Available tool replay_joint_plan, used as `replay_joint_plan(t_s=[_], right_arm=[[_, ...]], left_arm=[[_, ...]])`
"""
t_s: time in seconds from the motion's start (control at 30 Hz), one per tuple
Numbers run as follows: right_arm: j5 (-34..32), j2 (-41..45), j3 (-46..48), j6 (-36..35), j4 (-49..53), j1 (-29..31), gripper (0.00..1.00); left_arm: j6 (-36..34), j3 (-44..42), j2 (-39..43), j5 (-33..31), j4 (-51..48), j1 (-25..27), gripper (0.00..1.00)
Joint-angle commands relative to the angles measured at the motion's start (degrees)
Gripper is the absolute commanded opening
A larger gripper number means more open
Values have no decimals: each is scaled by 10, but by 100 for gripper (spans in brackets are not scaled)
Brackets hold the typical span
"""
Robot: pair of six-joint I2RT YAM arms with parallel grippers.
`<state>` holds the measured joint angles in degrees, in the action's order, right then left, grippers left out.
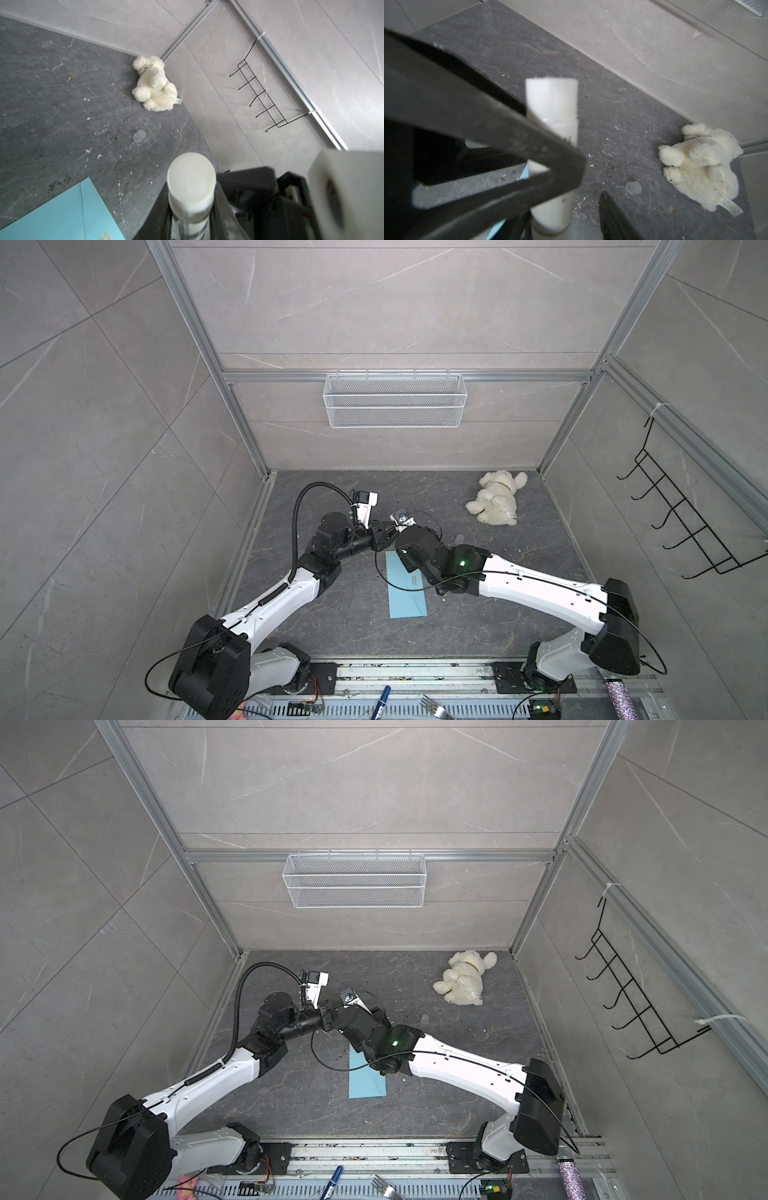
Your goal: Place the letter into the envelope and seal it
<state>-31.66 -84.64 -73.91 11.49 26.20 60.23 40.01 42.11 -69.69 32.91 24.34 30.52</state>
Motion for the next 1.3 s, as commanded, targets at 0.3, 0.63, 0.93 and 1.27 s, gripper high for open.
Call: replay_joint_plan(t_s=[0.3, 0.63, 0.93, 1.27], right_arm=[[272, 192, 82, 65, -30, -103, 76], [334, 187, 50, 72, -12, -117, 75], [364, 194, 53, 74, -5, -116, 75], [347, 214, 78, 50, -18, -117, 75]], left_arm=[[-171, 26, 73, 26, -90, 2, 0], [-309, -17, 127, -2, -80, 10, 0], [-441, -77, 167, -50, -25, 46, 0], [-361, -93, 165, -69, 44, 61, 0]])
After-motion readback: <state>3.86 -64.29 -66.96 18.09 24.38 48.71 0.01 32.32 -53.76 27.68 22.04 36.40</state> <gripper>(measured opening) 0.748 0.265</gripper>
